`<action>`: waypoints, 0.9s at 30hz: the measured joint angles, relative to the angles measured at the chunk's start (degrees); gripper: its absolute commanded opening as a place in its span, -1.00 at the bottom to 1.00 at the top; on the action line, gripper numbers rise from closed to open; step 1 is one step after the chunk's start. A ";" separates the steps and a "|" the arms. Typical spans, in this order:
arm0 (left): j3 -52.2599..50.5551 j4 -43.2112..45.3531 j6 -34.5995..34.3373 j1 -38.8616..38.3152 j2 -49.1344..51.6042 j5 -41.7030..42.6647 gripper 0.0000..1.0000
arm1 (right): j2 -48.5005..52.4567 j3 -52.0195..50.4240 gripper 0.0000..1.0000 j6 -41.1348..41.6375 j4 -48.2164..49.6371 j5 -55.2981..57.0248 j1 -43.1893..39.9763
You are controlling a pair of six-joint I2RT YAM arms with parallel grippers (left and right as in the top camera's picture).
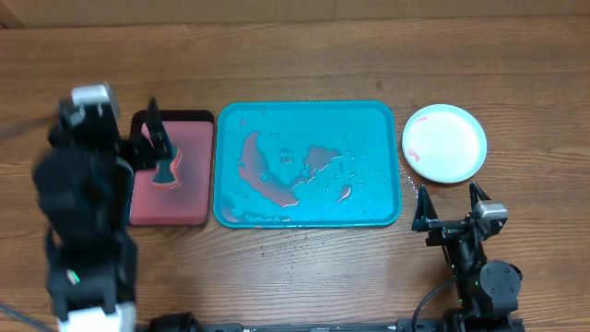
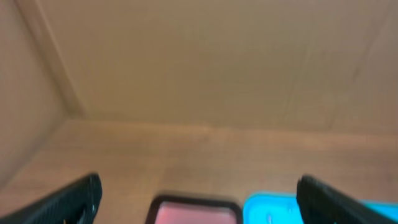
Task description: Clean dirty plates on tray and stack at the side
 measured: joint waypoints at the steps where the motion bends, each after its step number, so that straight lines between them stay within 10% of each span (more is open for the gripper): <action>1: -4.04 3.10 0.13 0.00 -2.75 0.59 1.00 | 0.00 0.00 1.00 0.04 0.00 0.00 0.00; 13: -43.60 27.67 4.90 -2.38 -31.21 3.91 0.99 | 0.00 0.00 1.00 -0.02 0.00 0.00 0.00; 27: -54.58 14.62 10.84 -2.38 -47.12 3.93 1.00 | -0.02 0.00 1.00 0.00 -0.04 0.00 0.00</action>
